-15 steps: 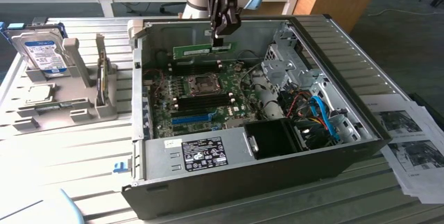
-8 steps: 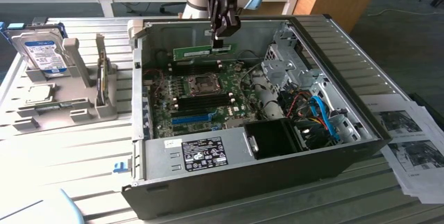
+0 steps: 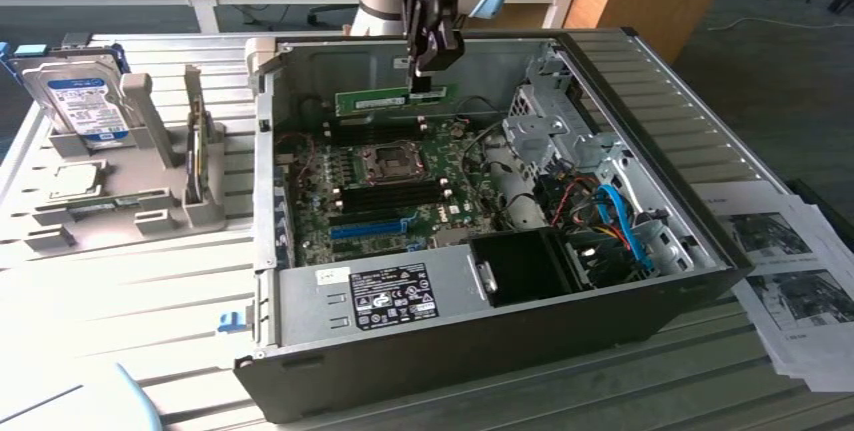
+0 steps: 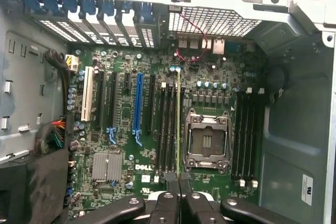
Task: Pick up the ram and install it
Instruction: 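Pick up the ram and move it above insertion slot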
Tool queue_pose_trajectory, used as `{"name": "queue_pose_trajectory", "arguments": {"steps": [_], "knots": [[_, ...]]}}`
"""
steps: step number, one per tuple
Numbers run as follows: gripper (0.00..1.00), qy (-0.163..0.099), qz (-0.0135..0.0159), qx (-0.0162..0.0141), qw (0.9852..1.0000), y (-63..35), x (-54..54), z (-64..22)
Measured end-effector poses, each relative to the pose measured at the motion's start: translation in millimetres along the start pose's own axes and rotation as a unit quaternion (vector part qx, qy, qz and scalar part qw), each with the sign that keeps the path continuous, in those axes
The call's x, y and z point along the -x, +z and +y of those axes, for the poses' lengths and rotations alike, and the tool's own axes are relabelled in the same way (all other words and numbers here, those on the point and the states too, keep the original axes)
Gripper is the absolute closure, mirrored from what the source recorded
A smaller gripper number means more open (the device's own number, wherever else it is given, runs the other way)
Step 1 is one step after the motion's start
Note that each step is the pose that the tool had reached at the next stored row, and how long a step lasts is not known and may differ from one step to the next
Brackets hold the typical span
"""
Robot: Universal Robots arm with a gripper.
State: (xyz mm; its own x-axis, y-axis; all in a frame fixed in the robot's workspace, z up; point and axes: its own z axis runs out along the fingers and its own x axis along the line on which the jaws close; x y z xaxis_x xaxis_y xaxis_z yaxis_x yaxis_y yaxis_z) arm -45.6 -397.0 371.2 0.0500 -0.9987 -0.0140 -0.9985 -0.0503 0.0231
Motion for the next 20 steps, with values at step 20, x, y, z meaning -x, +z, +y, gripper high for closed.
{"name": "queue_pose_trajectory", "arguments": {"steps": [20], "knots": [[0.89, 0.014, -0.0003, -0.0002, 0.9999, 4.4, -0.4, 0.4]]}}
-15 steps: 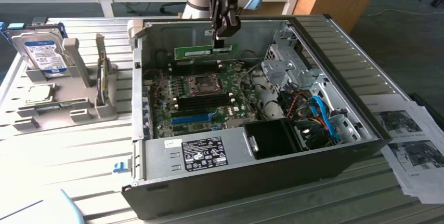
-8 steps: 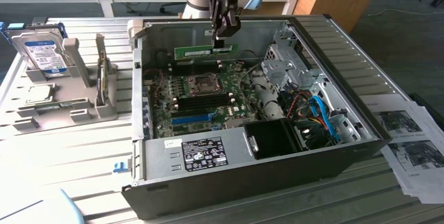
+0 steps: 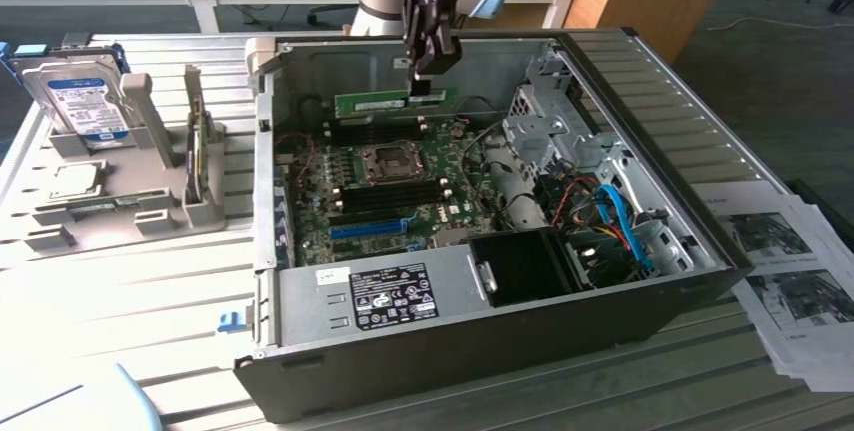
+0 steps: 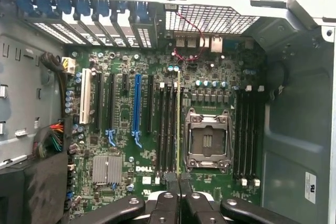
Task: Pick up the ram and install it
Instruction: 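Pick up the ram and move it above insertion slot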
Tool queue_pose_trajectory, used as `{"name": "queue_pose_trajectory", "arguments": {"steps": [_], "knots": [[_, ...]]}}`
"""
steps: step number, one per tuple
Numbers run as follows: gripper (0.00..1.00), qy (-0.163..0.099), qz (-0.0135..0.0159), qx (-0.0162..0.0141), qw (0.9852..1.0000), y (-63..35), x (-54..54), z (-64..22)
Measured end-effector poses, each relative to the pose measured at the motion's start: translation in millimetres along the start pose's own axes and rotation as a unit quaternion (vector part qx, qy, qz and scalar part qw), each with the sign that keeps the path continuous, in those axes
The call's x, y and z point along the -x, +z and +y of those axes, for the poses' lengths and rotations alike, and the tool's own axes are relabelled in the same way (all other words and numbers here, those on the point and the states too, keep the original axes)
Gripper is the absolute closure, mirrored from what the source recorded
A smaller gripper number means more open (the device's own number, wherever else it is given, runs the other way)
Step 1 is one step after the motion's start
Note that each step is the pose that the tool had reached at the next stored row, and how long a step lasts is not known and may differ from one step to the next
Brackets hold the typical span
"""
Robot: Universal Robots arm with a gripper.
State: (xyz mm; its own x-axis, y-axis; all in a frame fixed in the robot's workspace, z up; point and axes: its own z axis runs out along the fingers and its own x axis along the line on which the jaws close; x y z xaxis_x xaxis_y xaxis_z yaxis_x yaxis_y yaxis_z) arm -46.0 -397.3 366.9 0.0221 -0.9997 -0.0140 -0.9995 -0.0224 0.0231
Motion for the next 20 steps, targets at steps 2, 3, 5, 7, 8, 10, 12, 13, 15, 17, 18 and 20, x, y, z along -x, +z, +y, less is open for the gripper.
{"name": "queue_pose_trajectory", "arguments": {"steps": [2, 3, 5, 7, 8, 10, 12, 13, 15, 17, 18, 20], "knots": [[0.89, 0.001, 0.0000, 0.0000, 1.0000, 1.2, -0.3, 0.1], [0.89, 0.001, -0.0001, -0.0001, 1.0000, 1.8, -0.5, 0.2], [0.89, 0.002, -0.0001, 0.0000, 1.0000, 3.1, -0.9, 0.2], [0.89, 0.003, -0.0001, -0.0001, 1.0000, 4.3, -1.3, 0.3], [0.89, 0.003, -0.0001, -0.0001, 1.0000, 4.9, -1.5, 0.4], [0.89, 0.004, -0.0001, -0.0001, 1.0000, 6.0, -1.9, 0.5], [0.89, 0.005, -0.0001, -0.0001, 1.0000, 6.7, -2.1, 0.5], [0.89, 0.005, 0.0000, 0.0000, 1.0000, 6.7, -2.1, 0.5], [0.89, 0.005, 0.0000, 0.0000, 1.0000, 6.7, -2.1, 0.5], [0.89, 0.005, -0.0001, -0.0001, 1.0000, 6.8, -2.1, 0.5], [0.89, 0.005, -0.0001, -0.0001, 1.0000, 6.8, -2.1, 0.5], [0.89, 0.005, -0.0001, -0.0001, 1.0000, 6.8, -2.1, 0.5]]}}
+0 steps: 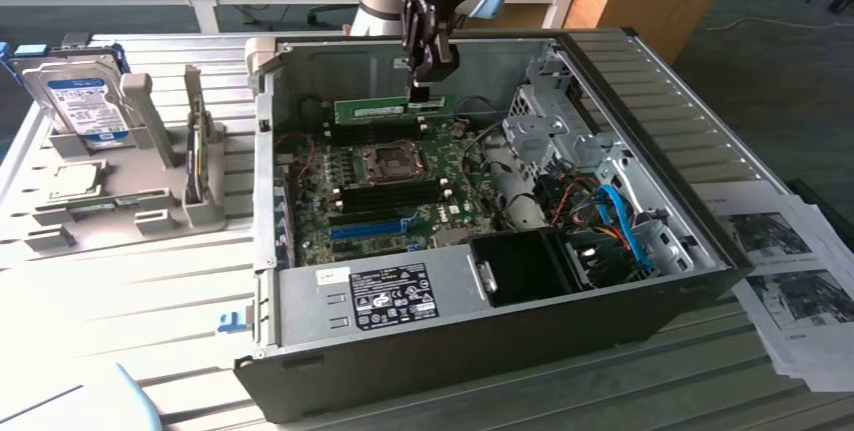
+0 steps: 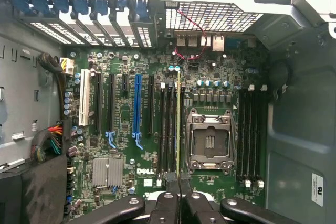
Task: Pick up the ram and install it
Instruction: 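Pick up the ram and move it above insertion slot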
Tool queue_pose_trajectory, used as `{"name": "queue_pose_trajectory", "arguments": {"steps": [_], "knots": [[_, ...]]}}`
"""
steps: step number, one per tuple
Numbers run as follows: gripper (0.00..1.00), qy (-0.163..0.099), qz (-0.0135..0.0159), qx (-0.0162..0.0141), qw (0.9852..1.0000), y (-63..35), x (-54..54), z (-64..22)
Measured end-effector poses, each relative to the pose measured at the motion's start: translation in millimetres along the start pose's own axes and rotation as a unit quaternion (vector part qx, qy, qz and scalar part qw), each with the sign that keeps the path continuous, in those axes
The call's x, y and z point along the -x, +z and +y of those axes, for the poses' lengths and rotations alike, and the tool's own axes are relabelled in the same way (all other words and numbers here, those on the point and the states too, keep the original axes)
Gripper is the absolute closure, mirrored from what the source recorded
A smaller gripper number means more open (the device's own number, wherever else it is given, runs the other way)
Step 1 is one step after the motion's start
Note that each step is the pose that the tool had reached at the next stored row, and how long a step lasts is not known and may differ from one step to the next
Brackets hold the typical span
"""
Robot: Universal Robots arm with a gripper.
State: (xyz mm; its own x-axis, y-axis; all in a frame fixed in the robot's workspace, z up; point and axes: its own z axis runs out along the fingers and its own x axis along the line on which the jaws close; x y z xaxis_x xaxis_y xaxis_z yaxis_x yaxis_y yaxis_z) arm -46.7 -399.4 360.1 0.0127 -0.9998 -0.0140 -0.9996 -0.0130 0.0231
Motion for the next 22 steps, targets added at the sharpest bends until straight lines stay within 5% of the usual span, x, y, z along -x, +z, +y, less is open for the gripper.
{"name": "queue_pose_trajectory", "arguments": {"steps": [22], "knots": [[0.89, 0.000, 0.0000, 0.0000, 1.0000, 21.9, -0.3, -0.5]]}}
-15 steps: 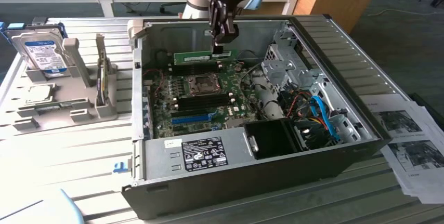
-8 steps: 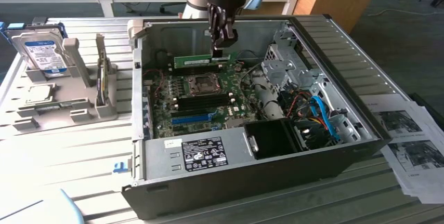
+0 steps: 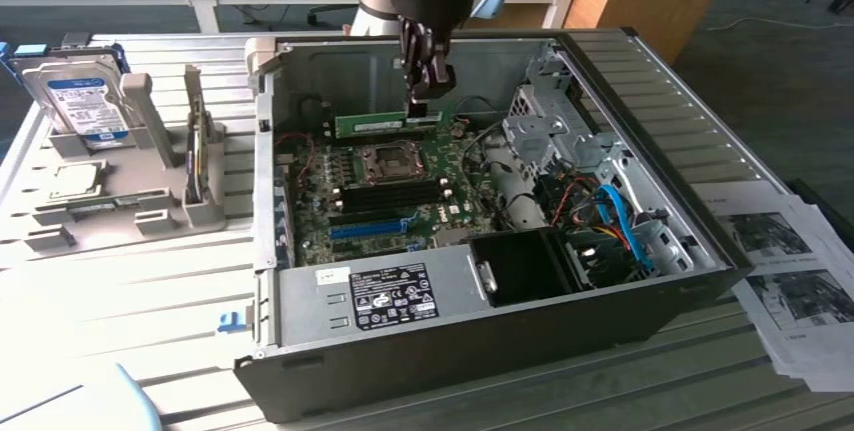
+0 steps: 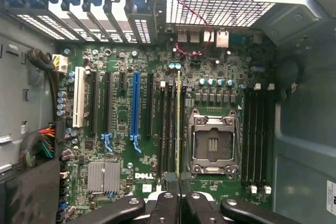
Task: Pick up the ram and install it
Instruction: 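Pick up the ram and move it above insertion slot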
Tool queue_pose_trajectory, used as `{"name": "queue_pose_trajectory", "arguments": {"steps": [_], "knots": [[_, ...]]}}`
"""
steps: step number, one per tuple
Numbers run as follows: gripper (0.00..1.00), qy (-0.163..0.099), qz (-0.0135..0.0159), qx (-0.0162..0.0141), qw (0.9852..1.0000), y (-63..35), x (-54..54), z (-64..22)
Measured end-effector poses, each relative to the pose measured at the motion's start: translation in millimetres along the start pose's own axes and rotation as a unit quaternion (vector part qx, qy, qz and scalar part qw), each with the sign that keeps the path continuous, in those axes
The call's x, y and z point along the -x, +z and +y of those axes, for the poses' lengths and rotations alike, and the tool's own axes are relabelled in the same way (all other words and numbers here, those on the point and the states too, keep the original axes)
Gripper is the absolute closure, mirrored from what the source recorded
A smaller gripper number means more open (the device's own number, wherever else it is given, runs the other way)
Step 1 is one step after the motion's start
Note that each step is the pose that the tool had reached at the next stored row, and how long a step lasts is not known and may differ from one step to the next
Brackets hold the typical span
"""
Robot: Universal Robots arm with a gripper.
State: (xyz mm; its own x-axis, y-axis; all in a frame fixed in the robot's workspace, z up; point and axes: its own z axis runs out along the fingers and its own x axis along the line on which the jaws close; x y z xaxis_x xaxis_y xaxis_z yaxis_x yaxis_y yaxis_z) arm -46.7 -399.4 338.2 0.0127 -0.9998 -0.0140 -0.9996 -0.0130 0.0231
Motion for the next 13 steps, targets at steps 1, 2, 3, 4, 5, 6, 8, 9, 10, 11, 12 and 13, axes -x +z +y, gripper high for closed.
{"name": "queue_pose_trajectory", "arguments": {"steps": [1, 2, 3, 4, 5, 6, 8, 9, 10, 11, 12, 13], "knots": [[0.89, 0.000, 0.0000, 0.0000, 1.0000, 1.0, 0.0, 0.0], [0.89, 0.000, 0.0000, 0.0000, 1.0000, 1.9, 0.0, -0.1], [0.89, 0.000, 0.0000, 0.0000, 1.0000, 2.8, 0.0, -0.1], [0.89, 0.000, 0.0000, 0.0000, 1.0000, 3.8, 0.0, -0.1], [0.89, 0.000, 0.0000, 0.0000, 1.0000, 4.7, -0.1, -0.1], [0.89, 0.000, 0.0000, 0.0000, 1.0000, 5.6, -0.1, -0.1], [0.89, 0.000, 0.0000, 0.0000, 1.0000, 7.4, -0.1, -0.2], [0.89, 0.000, 0.0000, 0.0000, 1.0000, 8.3, -0.1, -0.2], [0.89, 0.000, 0.0000, 0.0000, 1.0000, 9.2, -0.1, -0.2], [0.89, 0.000, 0.0000, 0.0000, 1.0000, 10.1, -0.1, -0.3], [0.89, 0.000, -0.0001, 0.0000, 1.0000, 10.9, -0.1, -0.3], [0.89, 0.000, 0.0000, 0.0000, 1.0000, 11.7, -0.2, -0.3]]}}
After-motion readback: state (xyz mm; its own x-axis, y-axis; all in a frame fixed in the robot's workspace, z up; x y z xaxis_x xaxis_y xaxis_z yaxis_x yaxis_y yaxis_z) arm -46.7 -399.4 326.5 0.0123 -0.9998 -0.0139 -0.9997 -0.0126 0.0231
